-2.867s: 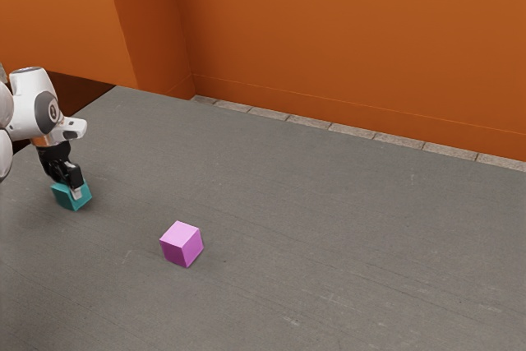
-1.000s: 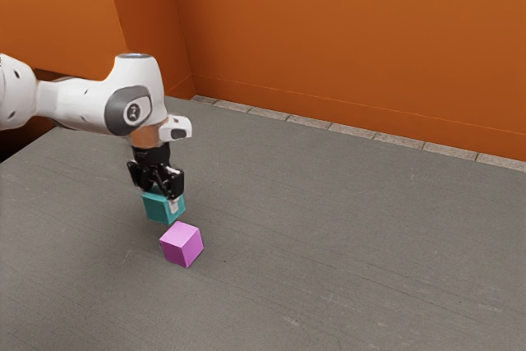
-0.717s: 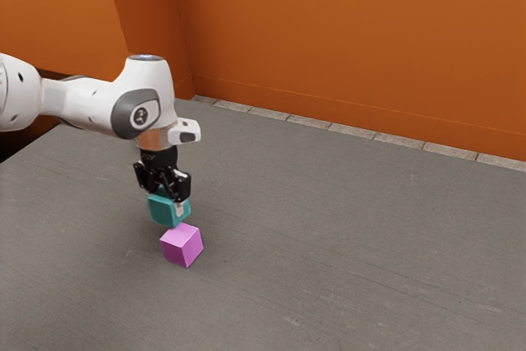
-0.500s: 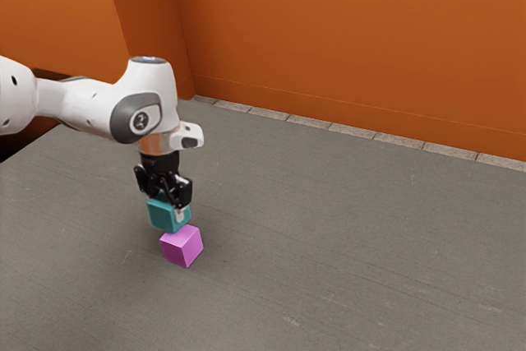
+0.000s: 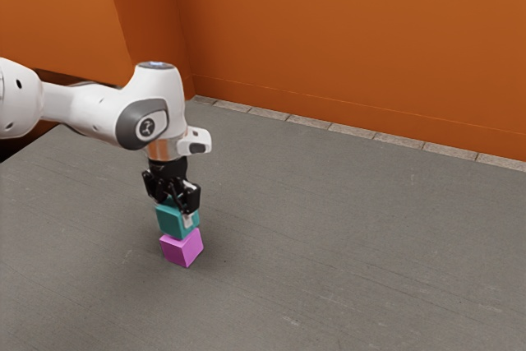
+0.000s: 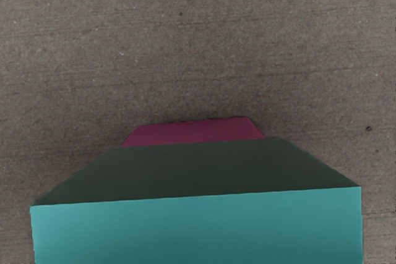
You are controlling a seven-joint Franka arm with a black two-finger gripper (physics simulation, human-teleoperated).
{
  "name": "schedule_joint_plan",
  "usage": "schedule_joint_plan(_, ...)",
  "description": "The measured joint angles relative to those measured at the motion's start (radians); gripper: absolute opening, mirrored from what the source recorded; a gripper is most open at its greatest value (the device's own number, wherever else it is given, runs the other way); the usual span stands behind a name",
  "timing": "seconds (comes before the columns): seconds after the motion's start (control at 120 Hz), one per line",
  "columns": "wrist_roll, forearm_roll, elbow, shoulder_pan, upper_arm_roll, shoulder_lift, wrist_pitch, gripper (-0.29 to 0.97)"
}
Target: Pick up the blue block with one arm, and put the blue block on the pink block with one arm
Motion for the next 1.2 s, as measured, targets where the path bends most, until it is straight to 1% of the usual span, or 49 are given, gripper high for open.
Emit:
schedule_joint_plan(0.217, -0.002, 0.000, -0.023, 0.000, -0.001, -0.025, 0.010, 0.34)
schedule_joint_plan(0.408, -0.004, 0.000, -0.060, 0.000, -0.001, -0.050, 0.069, 0.34)
schedule_joint_plan(0.583, -0.006, -0.019, -0.109, 0.001, -0.001, -0.092, 0.117, 0.34)
schedule_joint_plan(0.817, -0.009, -0.037, -0.159, 0.002, -0.001, -0.134, 0.141, 0.35)
schedule_joint_plan(1.2, -0.011, -0.050, -0.167, 0.003, -0.001, -0.141, 0.151, 0.35)
